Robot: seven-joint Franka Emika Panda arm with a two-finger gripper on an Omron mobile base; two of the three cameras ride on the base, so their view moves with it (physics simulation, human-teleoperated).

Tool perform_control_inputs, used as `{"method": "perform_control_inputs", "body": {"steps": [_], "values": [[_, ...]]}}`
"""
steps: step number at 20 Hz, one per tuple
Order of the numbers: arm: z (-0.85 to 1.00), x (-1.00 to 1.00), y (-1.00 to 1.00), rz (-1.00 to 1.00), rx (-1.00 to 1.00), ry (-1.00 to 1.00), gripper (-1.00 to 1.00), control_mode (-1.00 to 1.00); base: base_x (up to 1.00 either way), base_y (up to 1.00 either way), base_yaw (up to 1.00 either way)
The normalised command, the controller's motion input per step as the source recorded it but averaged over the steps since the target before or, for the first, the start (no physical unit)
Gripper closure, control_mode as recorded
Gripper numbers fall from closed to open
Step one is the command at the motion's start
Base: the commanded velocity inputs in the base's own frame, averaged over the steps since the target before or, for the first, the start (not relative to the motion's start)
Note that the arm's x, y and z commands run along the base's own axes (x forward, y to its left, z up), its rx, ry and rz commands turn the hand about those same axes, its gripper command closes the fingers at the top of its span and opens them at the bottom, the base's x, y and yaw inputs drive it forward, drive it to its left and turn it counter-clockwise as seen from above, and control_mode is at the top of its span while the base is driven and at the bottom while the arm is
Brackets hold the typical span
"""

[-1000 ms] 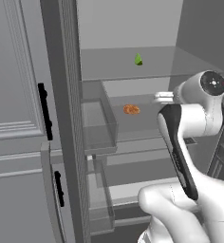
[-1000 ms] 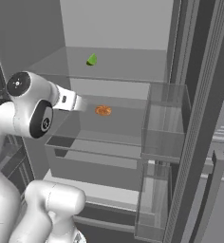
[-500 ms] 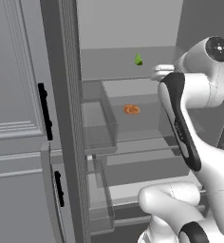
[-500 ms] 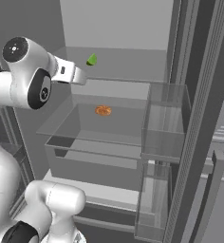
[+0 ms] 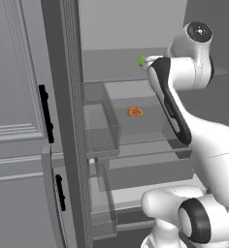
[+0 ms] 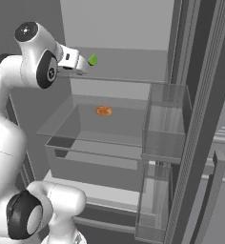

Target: Grab a lemon wedge from the fridge and one ice cube from the ice bowl, and put them in the glass of lemonade.

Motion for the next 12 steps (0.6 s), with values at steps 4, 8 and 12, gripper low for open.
{"method": "perform_control_inputs", "body": {"steps": [4,8,12], "values": [[0.00,0.87,0.01,0.00,0.00,0.09,-1.00,-1.00,0.00,0.00,0.00],[-0.01,0.85,0.00,0.00,0.00,0.02,-1.00,-1.00,0.00,0.00,0.00],[-0.07,0.73,0.00,0.00,-0.01,0.00,-1.00,-1.00,0.00,0.00,0.00]]}}
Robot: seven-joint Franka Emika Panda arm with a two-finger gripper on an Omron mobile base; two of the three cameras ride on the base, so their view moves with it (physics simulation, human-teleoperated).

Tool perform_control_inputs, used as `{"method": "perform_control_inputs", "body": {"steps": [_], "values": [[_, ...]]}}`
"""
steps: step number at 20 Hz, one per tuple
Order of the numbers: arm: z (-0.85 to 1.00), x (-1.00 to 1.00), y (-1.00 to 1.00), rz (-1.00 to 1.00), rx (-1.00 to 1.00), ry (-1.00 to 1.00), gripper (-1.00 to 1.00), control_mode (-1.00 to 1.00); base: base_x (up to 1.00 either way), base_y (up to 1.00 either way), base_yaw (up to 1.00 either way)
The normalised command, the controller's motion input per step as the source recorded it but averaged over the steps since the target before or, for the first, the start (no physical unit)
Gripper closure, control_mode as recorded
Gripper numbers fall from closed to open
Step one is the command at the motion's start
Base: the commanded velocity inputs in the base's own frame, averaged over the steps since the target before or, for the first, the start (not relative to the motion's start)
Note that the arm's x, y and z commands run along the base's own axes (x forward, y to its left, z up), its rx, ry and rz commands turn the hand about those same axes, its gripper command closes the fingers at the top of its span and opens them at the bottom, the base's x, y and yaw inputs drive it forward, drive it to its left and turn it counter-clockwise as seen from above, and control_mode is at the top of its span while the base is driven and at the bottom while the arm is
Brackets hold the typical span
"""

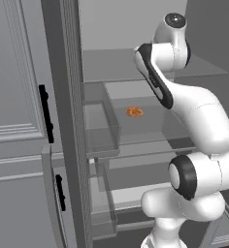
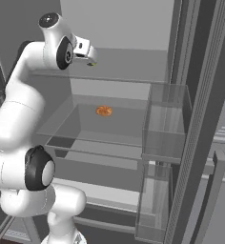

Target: Grab a lemon wedge from the fridge and one ice cube from the ice bowl, and put them in the glass of lemonade.

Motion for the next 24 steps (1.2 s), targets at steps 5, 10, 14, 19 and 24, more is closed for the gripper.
{"method": "perform_control_inputs", "body": {"steps": [5,10,14,19,24], "values": [[-0.17,0.69,0.00,0.00,-0.02,0.00,-1.00,-1.00,0.00,0.00,0.00],[-0.26,0.74,0.00,0.00,-0.01,0.01,-1.00,-1.00,0.00,0.00,0.00],[-0.12,0.82,0.00,0.00,0.00,0.04,-1.00,-1.00,0.00,0.00,0.00],[-0.03,0.79,-0.01,0.00,0.00,0.03,-1.00,-1.00,0.00,0.00,0.00],[-0.11,0.33,-0.19,-0.02,0.00,0.09,1.00,-1.00,0.00,0.00,0.00]]}}
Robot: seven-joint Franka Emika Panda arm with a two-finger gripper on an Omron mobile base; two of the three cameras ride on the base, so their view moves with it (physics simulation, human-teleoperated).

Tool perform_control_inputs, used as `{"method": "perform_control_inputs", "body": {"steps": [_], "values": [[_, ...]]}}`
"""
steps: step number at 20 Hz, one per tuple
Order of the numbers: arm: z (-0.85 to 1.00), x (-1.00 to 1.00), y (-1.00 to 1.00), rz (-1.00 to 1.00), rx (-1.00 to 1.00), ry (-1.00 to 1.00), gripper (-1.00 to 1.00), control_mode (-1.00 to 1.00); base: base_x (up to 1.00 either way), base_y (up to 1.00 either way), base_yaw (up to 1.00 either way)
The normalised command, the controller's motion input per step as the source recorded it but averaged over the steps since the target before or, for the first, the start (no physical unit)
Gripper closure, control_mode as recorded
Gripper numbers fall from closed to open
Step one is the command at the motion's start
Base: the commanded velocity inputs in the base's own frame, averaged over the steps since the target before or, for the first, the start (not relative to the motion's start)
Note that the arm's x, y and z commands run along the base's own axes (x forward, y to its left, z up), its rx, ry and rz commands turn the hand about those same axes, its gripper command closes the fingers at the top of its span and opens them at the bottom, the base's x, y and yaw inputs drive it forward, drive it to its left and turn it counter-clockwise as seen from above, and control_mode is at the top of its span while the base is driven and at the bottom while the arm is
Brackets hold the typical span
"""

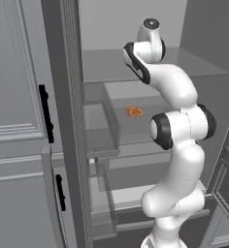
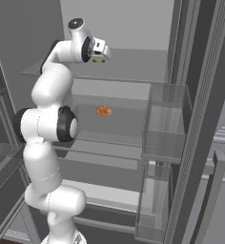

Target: Grab a lemon wedge from the fridge and one ice cube from the ice bowl, and put them in the glass of lemonade.

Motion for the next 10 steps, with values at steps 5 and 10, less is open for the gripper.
{"method": "perform_control_inputs", "body": {"steps": [5,10], "values": [[-0.16,0.18,-0.25,-0.02,0.00,0.06,1.00,-1.00,0.00,0.00,0.00],[-0.42,-0.14,-0.12,0.00,-0.04,0.00,1.00,-1.00,0.00,0.00,0.00]]}}
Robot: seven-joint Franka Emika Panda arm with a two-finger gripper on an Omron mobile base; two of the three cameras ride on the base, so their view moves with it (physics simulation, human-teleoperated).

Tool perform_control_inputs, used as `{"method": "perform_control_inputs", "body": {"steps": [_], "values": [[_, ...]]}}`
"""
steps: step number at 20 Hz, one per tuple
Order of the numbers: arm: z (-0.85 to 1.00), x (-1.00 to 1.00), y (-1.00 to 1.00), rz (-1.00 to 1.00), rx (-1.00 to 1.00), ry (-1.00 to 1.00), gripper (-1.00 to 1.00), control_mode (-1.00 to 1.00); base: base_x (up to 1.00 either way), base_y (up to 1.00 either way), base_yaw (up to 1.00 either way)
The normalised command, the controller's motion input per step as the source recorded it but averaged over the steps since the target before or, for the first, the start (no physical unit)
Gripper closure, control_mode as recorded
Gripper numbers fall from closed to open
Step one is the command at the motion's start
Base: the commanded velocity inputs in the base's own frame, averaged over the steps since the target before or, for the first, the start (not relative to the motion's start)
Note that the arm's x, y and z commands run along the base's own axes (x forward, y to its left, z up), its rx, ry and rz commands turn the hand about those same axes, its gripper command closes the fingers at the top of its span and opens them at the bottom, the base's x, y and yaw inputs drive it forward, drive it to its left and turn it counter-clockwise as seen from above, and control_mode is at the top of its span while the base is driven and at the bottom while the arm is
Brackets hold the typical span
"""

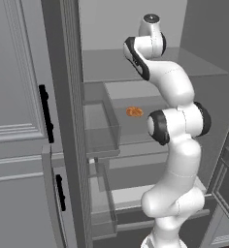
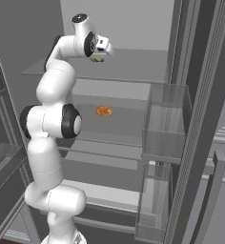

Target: Grab a lemon wedge from the fridge and one ice cube from the ice bowl, and put them in the glass of lemonade.

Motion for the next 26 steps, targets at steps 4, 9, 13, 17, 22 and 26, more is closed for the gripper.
{"method": "perform_control_inputs", "body": {"steps": [4,9,13,17,22,26], "values": [[-0.34,-0.99,-0.20,0.00,-0.01,0.00,1.00,-1.00,0.00,0.00,0.00],[-0.14,-1.00,-0.48,-0.01,0.00,-0.03,1.00,-1.00,0.00,0.00,0.00],[-0.17,-1.00,-0.43,0.00,0.00,-0.07,1.00,-1.00,0.00,0.00,0.00],[-0.09,-1.00,-0.34,0.00,0.00,-0.09,1.00,-1.00,0.00,0.00,0.00],[-0.40,-1.00,0.05,0.00,-0.03,-0.02,1.00,-1.00,0.00,0.00,0.00],[-0.72,-1.00,0.27,0.00,-0.07,-0.07,1.00,-1.00,0.00,0.00,0.00]]}}
